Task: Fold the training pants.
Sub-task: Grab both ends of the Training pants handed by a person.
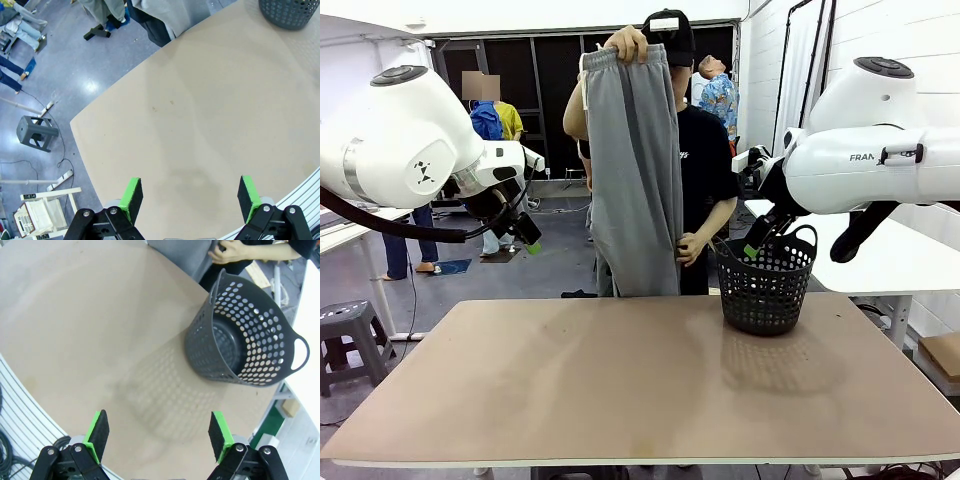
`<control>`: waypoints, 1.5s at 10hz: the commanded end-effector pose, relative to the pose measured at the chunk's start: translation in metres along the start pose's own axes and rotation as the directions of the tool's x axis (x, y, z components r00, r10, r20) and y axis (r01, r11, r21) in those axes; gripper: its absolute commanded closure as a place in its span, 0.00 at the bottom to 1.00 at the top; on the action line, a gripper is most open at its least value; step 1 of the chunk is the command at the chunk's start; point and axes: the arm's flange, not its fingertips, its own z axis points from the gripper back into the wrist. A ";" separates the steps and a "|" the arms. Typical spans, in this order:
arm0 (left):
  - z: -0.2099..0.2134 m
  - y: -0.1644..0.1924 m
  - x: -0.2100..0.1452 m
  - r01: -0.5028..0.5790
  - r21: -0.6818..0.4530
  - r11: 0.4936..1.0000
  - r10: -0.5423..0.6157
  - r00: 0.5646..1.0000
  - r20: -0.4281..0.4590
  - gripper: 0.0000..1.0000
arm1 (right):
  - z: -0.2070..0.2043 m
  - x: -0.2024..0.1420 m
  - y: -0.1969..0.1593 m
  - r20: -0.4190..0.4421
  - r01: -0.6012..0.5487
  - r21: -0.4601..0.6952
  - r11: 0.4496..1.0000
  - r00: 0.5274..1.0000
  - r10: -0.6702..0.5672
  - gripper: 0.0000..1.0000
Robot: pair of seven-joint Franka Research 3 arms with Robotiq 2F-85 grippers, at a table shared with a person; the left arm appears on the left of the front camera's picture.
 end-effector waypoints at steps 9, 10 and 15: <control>0.000 0.000 0.001 0.000 0.000 1.000 0.000 1.000 0.000 0.00 | 0.001 0.001 -0.002 0.000 0.002 0.001 1.000 1.000 -0.002 0.00; 0.000 0.000 0.001 0.000 0.000 1.000 0.000 1.000 0.000 0.00 | 0.001 0.001 -0.002 0.000 0.002 0.001 1.000 1.000 -0.002 0.00; 0.000 0.000 0.001 0.000 0.000 1.000 0.000 1.000 0.000 0.00 | 0.001 0.001 -0.002 0.000 0.002 0.001 1.000 1.000 -0.002 0.00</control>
